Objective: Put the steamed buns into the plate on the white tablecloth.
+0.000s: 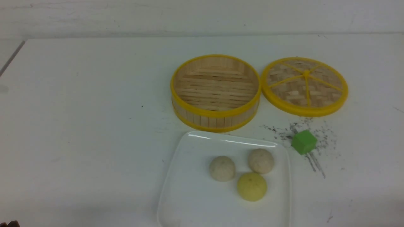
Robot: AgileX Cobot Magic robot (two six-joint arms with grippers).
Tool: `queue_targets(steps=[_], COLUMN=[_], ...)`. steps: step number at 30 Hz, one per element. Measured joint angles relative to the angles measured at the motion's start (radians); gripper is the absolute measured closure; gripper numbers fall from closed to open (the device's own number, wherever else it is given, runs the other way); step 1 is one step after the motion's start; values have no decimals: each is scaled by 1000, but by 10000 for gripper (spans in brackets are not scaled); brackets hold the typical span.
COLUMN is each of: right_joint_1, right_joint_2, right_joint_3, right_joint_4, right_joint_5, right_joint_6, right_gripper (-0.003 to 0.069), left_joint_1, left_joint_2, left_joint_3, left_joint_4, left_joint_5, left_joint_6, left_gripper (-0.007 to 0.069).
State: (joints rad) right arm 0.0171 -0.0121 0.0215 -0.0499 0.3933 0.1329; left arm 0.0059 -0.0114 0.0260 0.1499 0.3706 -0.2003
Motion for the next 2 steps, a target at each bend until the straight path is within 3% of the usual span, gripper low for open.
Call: queue_targets(steps=[2], right_joint_1=[0], right_joint_2=[0], right_joint_3=[0], right_joint_4=[0], right_joint_5=[0], right_joint_6=[0], right_gripper=[462], left_joint_1=[0], left_joint_2=[0], left_joint_3=[0], left_joint_4=[0], left_joint_5=[0], left_joint_6=[0], left_gripper=[497])
